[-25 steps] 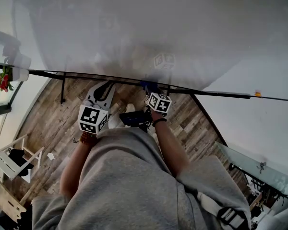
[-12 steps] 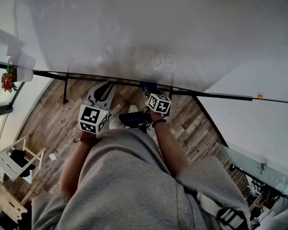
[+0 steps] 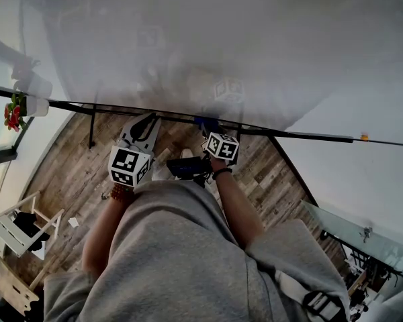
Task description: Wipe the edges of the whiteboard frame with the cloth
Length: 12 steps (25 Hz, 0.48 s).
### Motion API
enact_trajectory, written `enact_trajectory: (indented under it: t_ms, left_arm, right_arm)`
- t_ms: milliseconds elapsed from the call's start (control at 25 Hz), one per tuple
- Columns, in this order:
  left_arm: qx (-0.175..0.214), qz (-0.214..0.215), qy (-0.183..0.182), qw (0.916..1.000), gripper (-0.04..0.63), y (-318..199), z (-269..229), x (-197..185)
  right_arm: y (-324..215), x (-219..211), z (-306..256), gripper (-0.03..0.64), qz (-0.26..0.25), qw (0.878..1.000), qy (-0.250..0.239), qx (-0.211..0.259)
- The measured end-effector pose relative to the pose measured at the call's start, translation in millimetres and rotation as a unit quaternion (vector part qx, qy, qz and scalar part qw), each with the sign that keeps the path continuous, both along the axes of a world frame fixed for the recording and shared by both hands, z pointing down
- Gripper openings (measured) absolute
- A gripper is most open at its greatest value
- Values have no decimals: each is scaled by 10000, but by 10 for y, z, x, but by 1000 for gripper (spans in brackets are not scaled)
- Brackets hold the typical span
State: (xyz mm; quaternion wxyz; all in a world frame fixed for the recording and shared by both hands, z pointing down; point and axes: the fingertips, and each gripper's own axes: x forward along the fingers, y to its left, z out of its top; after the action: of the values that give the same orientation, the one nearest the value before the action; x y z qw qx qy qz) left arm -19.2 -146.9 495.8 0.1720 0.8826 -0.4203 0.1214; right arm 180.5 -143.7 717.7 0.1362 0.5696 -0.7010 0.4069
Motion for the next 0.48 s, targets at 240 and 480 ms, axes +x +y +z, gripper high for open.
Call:
enact_trajectory:
  t_ms: [240, 480]
  left_arm:
    - [-3, 25, 37, 10000, 58, -48, 12, -110]
    - [15, -25, 44, 10000, 58, -113, -3, -322]
  right_arm:
    - [-21, -138, -6, 112, -16, 10000, -3, -19]
    - [-65, -336, -4, 112, -75, 10000, -2, -14]
